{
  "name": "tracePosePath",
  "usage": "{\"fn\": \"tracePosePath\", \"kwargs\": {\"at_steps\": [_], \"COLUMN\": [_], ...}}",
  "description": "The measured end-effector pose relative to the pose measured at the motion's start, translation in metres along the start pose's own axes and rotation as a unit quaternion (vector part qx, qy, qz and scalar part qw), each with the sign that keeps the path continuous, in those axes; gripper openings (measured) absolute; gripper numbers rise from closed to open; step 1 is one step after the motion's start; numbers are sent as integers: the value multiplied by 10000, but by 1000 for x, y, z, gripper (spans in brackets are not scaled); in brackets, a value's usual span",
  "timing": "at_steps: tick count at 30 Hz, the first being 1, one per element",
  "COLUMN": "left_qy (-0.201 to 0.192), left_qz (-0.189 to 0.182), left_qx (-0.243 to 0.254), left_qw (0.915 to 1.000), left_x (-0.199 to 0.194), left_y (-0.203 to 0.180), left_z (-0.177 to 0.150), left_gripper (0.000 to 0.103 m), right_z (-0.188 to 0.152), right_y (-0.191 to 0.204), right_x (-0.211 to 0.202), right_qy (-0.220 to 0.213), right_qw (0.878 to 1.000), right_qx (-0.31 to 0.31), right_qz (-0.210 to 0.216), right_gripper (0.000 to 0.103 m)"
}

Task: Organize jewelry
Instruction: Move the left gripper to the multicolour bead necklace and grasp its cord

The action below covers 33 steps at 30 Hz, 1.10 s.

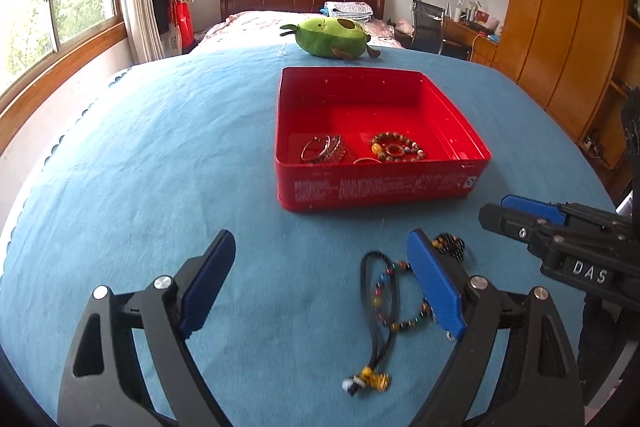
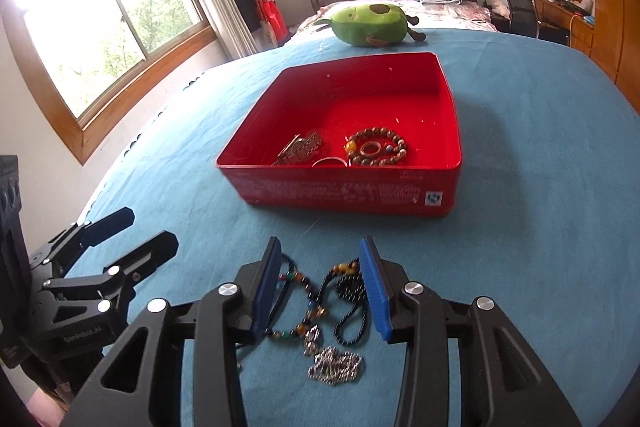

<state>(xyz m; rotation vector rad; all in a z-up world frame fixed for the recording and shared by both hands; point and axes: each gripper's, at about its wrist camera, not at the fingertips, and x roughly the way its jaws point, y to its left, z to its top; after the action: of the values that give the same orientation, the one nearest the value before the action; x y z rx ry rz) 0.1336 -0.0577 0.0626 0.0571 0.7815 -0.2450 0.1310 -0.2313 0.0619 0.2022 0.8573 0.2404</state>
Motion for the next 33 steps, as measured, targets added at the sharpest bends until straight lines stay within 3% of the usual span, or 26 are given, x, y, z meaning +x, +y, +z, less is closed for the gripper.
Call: {"fn": "tracePosePath", "kwargs": {"at_steps": [5,17,24,33], "left_qy": [99,1035,1224,1463], "left_qz": [-93,-231,-212,-536], "left_qx": [-68,-469,-370,-58], "left_qw": [9999,9933,9916,9878], "left_x": [-8,18,28,29], "left_y": [6,36,35,8], "left_z": [-11,-38,-57,-78], "left_gripper": [90,91,91,91], "right_z": [-15,-46,-61,-70], "right_y": [5,-11,-24,-29], "right_x": [-3,3,11,11], "right_qy": [170,460,625,686], "right_qw": [9998,9987,9973,9965], "right_qx": [-13,227,390,472], "right_qz": [47,15,32,71], "right_gripper": [44,44,44,44]}}
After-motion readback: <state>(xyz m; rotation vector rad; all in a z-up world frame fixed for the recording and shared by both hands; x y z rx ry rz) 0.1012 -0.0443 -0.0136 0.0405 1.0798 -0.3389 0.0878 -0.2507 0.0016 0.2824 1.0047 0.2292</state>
